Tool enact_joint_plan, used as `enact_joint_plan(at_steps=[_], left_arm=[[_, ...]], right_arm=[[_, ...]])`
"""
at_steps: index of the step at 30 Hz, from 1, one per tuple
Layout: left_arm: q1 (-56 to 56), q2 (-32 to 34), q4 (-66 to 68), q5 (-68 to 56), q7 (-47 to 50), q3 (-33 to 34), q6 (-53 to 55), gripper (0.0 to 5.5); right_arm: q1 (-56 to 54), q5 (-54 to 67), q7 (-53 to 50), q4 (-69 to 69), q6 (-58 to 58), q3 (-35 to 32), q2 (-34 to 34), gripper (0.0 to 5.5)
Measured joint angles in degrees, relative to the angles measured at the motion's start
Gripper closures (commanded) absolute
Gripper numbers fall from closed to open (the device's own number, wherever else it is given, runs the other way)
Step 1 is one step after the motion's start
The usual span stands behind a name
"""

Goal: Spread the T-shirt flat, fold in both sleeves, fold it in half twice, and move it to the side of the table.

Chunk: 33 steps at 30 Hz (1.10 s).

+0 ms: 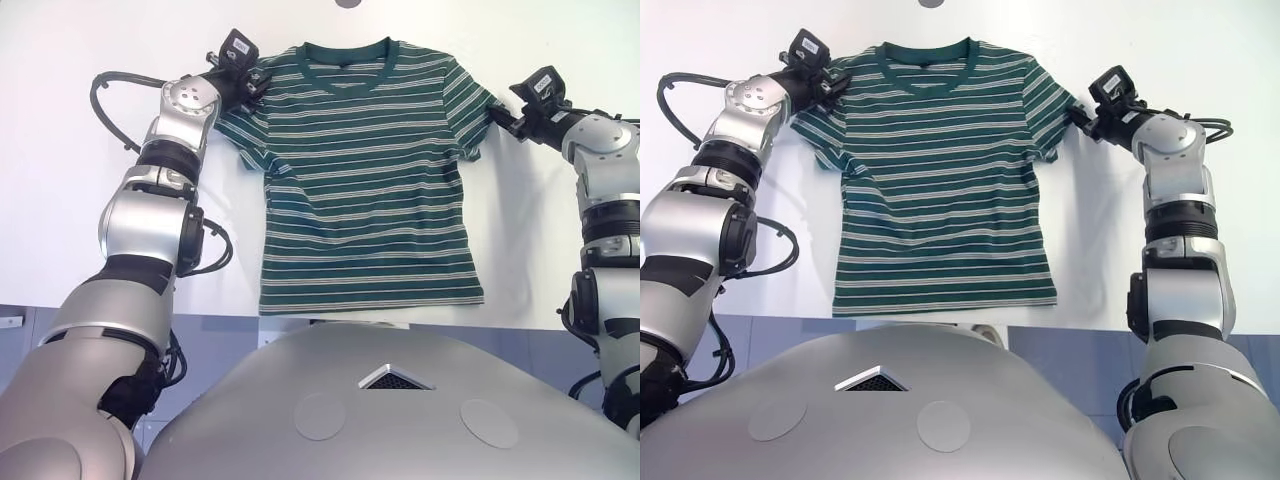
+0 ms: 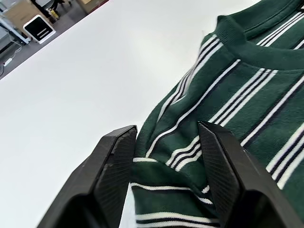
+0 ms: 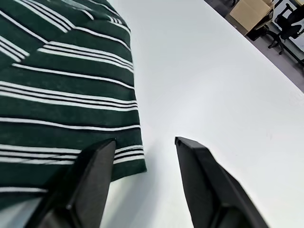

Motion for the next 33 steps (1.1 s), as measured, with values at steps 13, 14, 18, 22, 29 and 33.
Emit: enact_joint_plan(at_steps=[13,14,18,22,29,33], left_arm=[[22.7,2.6,-38.9,-15.8,1.0,17.1,4.9,3.16],[29.7,2.4,-46.0,-17.8,1.4,18.0,10.2,3.16],[45.4,0.4,-69.6,-27.7,5.0,22.8,27.7,3.16],[49.4,-1.8,-75.9,-33.6,7.9,23.4,41.1,3.16],[45.6,-2.3,-74.4,-33.1,9.3,19.6,46.0,3.16],[42.4,-3.0,-69.8,-33.1,10.1,20.0,44.7,3.9]], right_arm=[[2.2,15.2,-7.4,-12.9,3.9,-16.6,5.5,3.18],[2.7,16.2,-7.8,-12.9,4.6,-17.8,5.6,3.18],[4.5,16.3,-8.4,-12.6,5.0,-19.0,6.1,3.18],[4.5,16.2,-8.6,-12.5,5.0,-19.0,7.3,3.18],[4.5,15.8,-8.8,-12.2,5.0,-18.5,7.8,3.18],[4.5,15.7,-9.1,-11.8,5.0,-18.4,8.9,3.16]])
